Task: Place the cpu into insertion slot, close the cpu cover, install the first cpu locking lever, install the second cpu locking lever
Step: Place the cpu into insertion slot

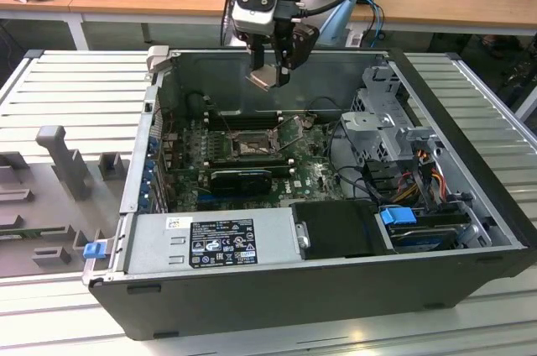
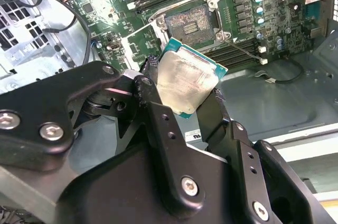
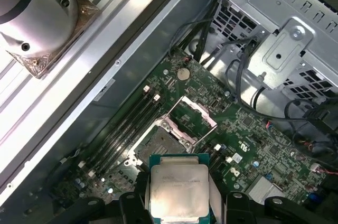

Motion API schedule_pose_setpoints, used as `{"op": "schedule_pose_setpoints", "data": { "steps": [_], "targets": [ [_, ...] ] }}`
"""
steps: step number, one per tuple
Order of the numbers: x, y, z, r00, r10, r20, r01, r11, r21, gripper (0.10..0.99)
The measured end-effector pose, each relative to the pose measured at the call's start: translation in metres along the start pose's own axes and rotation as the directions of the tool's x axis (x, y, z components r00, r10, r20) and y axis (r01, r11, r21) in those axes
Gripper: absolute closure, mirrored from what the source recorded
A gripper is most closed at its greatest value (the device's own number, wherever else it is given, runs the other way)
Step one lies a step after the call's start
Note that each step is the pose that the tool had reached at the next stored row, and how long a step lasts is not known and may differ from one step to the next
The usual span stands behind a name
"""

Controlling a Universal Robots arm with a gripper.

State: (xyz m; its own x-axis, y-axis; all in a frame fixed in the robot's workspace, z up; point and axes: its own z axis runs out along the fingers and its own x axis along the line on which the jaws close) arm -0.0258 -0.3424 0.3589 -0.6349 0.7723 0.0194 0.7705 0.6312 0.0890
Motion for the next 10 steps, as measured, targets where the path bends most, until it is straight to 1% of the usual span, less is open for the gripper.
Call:
{"op": "schedule_pose_setpoints", "data": {
  "steps": [5,10],
  "targets": [
    [0.0,0.0,0.0,0.9991,0.043,0.0038,-0.043,0.9991,-0.001,0.553],
    [0.0,0.0,0.0001,0.9959,0.09,0.008,-0.09,0.996,-0.002,0.553]
  ]
}}
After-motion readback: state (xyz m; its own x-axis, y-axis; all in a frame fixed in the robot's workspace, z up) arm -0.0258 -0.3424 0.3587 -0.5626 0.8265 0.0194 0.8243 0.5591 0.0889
